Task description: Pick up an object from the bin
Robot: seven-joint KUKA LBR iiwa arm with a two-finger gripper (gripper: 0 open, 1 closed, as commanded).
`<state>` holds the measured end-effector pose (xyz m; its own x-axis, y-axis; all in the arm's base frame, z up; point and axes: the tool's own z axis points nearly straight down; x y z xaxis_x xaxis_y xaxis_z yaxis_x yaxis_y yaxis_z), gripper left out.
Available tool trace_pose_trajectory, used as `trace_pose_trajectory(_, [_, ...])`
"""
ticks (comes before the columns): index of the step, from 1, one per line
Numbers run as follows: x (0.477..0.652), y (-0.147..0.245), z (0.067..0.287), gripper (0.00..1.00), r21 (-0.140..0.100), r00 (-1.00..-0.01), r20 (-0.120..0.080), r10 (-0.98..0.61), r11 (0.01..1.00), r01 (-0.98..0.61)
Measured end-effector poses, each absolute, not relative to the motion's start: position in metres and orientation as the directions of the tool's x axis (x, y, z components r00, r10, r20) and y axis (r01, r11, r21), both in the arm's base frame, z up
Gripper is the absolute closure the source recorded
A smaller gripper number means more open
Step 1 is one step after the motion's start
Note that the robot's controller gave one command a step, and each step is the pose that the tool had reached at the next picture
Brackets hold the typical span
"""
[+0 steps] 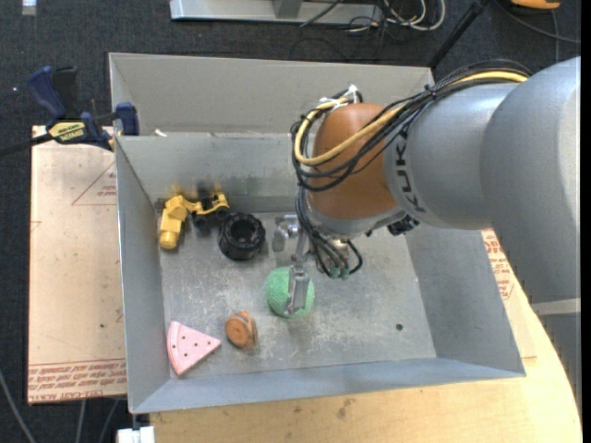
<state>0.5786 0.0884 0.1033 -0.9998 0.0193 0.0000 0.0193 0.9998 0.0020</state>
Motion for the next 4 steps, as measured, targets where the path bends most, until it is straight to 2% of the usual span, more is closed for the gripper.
trace_pose_trajectory(1, [0.624,0.044,0.127,0.0,0.002,-0.996,-0.003,0.089,0.996,0.089])
trace_pose_trajectory(2, [0.627,0.037,0.108,0.0,-0.001,-0.999,-0.007,-0.036,0.999,-0.036])
trace_pose_trajectory(3, [0.592,0.056,0.092,0.0,0.001,-0.968,-0.001,-0.252,0.968,-0.252])
trace_pose_trajectory(4, [0.581,0.061,0.086,0.0,0.002,-0.974,0.0,-0.227,0.974,-0.227])
